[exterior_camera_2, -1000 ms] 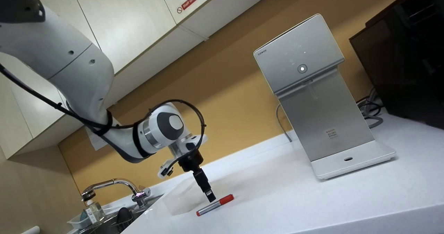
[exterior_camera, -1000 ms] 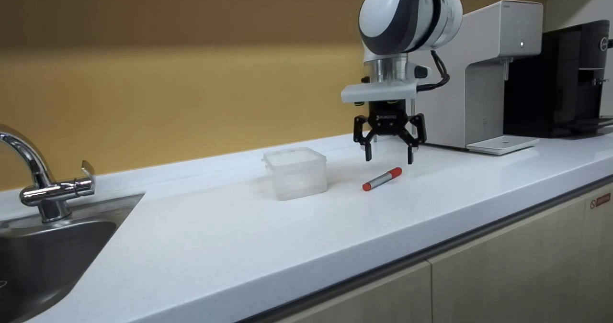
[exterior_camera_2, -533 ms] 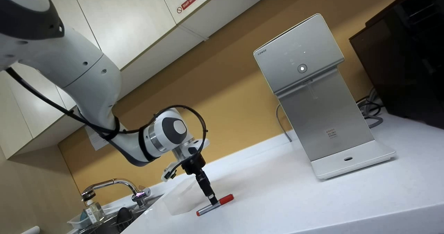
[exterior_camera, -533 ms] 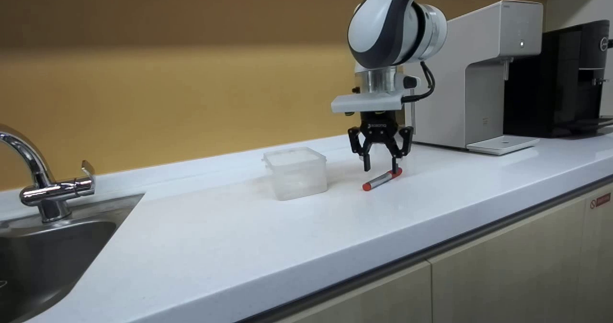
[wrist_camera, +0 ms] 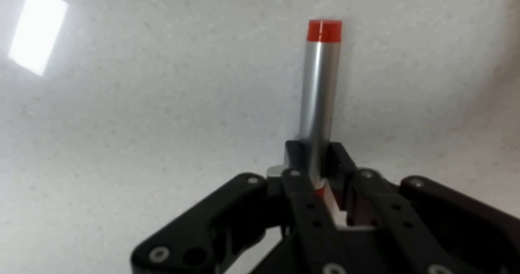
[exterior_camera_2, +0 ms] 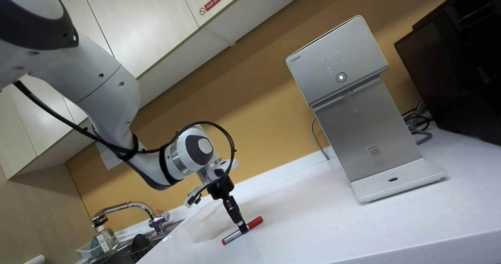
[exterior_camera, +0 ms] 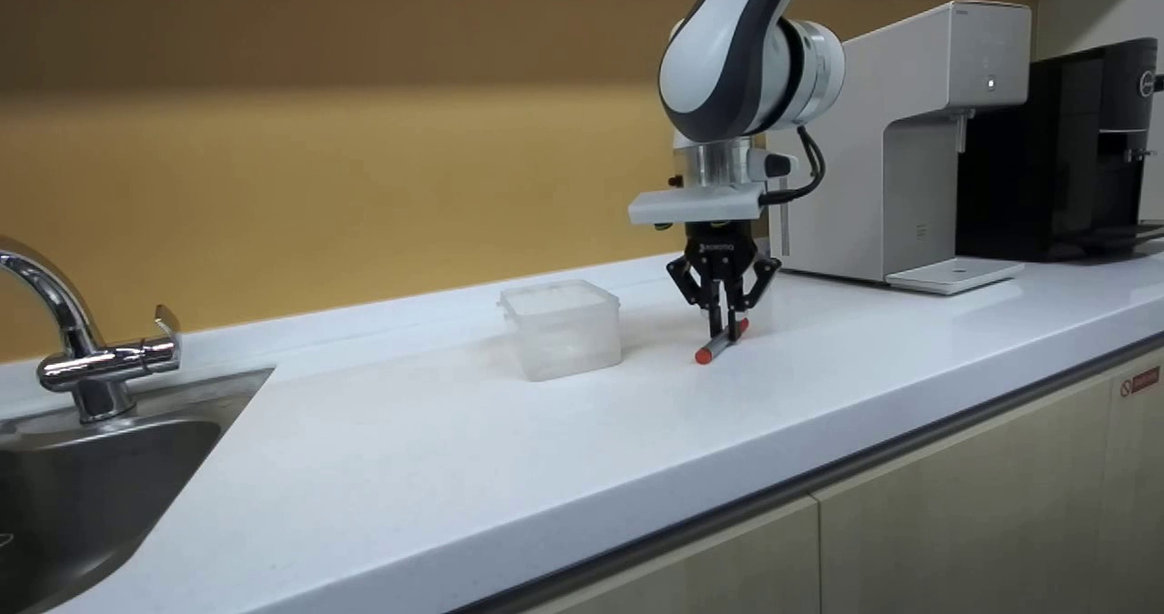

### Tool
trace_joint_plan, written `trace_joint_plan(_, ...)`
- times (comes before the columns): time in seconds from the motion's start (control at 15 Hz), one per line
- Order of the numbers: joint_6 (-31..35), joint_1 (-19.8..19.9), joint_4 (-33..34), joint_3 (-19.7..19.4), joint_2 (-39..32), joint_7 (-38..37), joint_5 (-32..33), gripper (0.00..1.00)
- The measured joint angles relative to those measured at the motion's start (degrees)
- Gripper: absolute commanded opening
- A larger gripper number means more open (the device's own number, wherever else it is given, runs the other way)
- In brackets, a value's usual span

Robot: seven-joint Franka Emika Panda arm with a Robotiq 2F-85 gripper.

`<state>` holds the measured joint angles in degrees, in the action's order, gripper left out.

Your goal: Put the orange marker inside the lunchbox

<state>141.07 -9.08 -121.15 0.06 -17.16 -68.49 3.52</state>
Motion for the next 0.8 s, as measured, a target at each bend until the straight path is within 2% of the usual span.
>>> trace_joint_plan(0.2,0.03,-0.36,0.19,-0.12,0.12,-0.02,0.64,0.05)
trace_joint_plan(0.4,-1.12,-1.29,1.28,-0.34,1.19,0.08,4.16,0.05)
trace_joint_plan(0.6,-5.87,-2.56,4.47,-0.11,3.22,1.29,8.43,0.05)
trace_joint_plan(0.8,-11.82,-3.06,9.38,1.56,4.87,7.09,9.45,0.05)
